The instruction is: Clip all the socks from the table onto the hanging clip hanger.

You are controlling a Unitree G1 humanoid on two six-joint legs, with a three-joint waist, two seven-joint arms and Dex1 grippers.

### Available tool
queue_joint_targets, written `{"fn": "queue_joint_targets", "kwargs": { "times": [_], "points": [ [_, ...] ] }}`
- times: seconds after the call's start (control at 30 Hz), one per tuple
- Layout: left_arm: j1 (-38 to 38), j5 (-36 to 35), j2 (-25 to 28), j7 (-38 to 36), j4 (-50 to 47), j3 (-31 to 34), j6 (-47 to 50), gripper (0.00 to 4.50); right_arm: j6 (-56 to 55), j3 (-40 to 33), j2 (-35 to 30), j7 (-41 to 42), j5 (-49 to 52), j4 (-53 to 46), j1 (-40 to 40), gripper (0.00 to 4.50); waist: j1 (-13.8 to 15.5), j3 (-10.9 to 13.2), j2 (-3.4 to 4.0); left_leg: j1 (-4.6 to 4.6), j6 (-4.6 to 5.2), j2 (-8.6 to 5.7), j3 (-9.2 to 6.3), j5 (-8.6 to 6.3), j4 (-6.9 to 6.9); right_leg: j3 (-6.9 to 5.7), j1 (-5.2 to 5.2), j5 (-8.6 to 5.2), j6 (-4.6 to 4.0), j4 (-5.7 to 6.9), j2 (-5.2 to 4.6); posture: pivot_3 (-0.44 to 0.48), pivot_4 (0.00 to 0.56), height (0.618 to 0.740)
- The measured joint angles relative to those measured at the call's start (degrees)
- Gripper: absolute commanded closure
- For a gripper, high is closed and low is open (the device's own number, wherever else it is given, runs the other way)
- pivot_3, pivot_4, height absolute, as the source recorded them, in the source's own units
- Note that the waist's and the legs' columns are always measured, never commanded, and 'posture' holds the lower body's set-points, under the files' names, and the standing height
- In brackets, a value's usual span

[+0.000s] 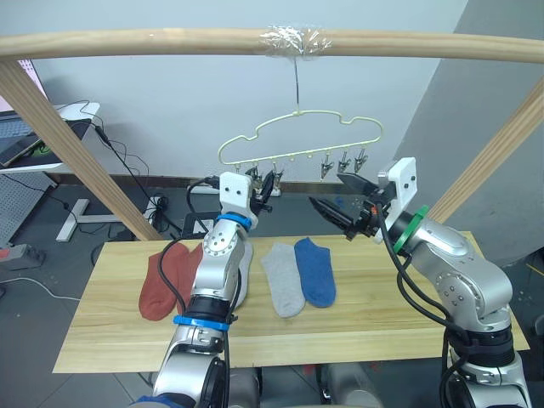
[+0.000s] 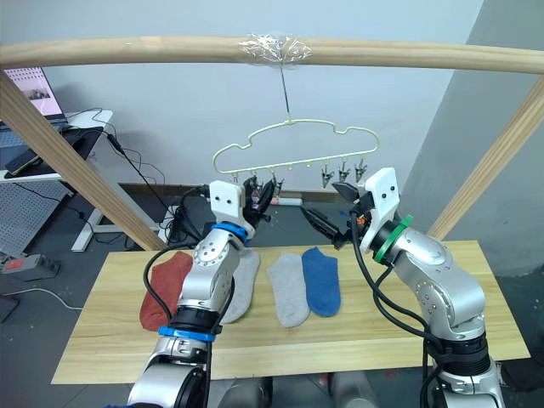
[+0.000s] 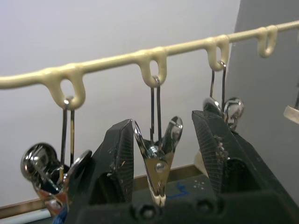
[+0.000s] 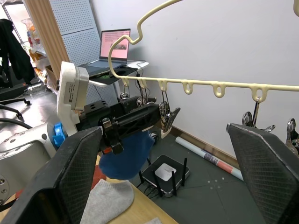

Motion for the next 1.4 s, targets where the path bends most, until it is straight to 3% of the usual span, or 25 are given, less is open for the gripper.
{"fn": "queue_joint_targets", "kwargs": {
  "times": [0.27, 0.43, 0.53, 1.2, 1.4],
  "points": [
    [-0.11, 0.09, -0.09, 0.06, 1.33, 0.07, -1.14, 2.32, -0.24, 0.02, 0.0, -0.05, -0.1, 0.0, -0.38, 0.0, 0.0, 0.0, 0.0, 0.0, 0.0, 0.0, 0.0, 0.0, 0.0, 0.0, 0.0, 0.0, 0.0, 0.0, 0.0, -0.174, 0.158, 0.74],
    [-0.12, 0.07, -0.47, -0.01, 1.33, 0.1, -2.11, 3.79, -0.55, 0.03, 0.0, -0.11, -0.11, 0.0, -0.4, 0.0, 0.0, 0.0, 0.0, 0.0, 0.0, 0.0, 0.0, 0.0, 0.0, 0.0, 0.0, 0.0, 0.0, 0.01, 0.0, -0.172, 0.151, 0.74],
    [-0.12, 0.04, -0.55, -0.04, 1.33, 0.1, -2.17, 4.18, -0.8, 0.05, 0.0, -0.14, -0.12, 0.0, -0.39, 0.0, 0.0, 0.0, 0.0, 0.0, 0.0, 0.0, -0.01, 0.0, 0.01, 0.0, 0.0, 0.0, 0.0, 0.02, 0.0, -0.171, 0.149, 0.74],
    [0.35, 1.38, -0.04, 1.21, -0.37, 0.34, -0.99, 4.19, -2.46, 4.57, 0.63, -0.29, -4.38, 2.53, 2.38, 0.0, 0.05, -0.02, -0.01, 0.01, -0.01, -0.01, -0.01, 0.01, 0.07, 0.0, 0.0, 0.03, 0.03, 0.07, 0.0, -0.145, 0.14, 0.74],
    [0.35, 1.44, -0.25, 1.24, -0.37, 0.34, -0.98, 2.2, -2.49, 4.32, 0.71, -0.23, -4.37, 2.53, 1.9, 0.0, 0.05, -0.02, -0.01, 0.01, -0.01, -0.01, -0.01, 0.01, 0.07, 0.0, 0.0, 0.03, 0.03, 0.08, 0.0, -0.148, 0.141, 0.74]
  ]
}}
